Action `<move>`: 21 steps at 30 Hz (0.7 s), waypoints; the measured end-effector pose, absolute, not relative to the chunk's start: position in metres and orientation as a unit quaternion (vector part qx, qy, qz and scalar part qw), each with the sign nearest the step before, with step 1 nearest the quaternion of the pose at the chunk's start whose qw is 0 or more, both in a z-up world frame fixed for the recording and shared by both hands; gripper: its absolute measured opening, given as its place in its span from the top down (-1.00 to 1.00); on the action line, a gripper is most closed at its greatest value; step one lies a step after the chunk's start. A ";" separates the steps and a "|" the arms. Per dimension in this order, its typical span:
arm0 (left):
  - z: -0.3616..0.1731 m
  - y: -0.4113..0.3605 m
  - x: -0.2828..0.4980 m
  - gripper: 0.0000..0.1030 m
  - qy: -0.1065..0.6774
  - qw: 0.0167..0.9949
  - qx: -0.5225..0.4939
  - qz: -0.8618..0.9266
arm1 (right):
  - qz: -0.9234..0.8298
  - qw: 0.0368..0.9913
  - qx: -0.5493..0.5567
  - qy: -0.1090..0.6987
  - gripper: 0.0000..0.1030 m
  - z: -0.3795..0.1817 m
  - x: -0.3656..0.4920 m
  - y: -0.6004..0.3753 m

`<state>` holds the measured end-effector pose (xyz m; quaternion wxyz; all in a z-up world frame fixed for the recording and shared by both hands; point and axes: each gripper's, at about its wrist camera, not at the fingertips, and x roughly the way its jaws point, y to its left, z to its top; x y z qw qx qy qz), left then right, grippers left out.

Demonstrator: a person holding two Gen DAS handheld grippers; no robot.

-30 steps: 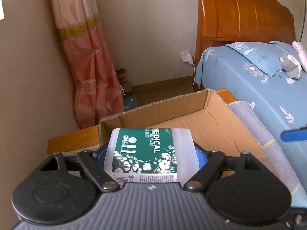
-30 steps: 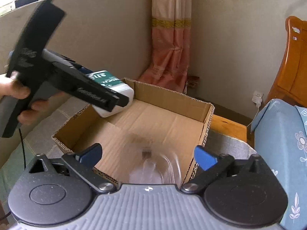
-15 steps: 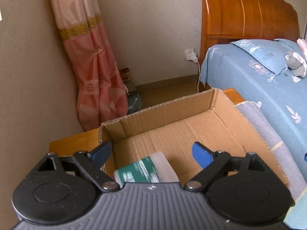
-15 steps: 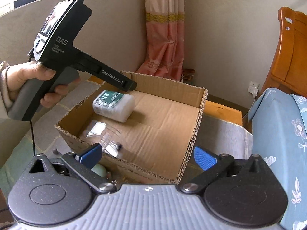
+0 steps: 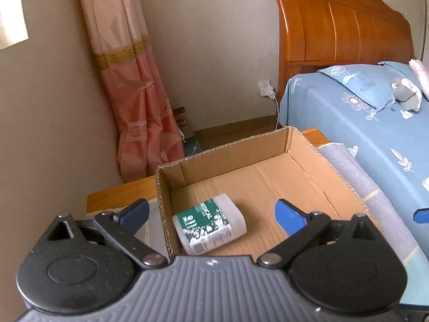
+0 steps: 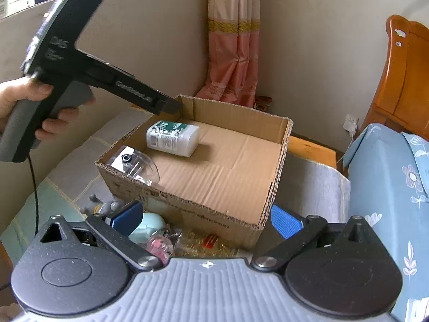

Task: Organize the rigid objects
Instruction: 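Move the right gripper to the clear jar lying on the blanket while the left gripper returns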

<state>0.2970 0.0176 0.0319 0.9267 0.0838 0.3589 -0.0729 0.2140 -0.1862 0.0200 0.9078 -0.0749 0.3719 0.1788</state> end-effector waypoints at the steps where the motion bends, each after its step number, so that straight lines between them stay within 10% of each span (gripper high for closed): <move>1: 0.032 0.018 0.291 -0.94 0.355 0.929 0.083 -0.071 | 0.177 0.908 -0.073 0.374 -1.00 0.019 0.211 -0.186; 21: -0.016 0.044 0.168 -0.94 0.362 0.930 0.034 -0.062 | 0.128 0.904 -0.033 0.406 -1.00 -0.027 0.125 -0.172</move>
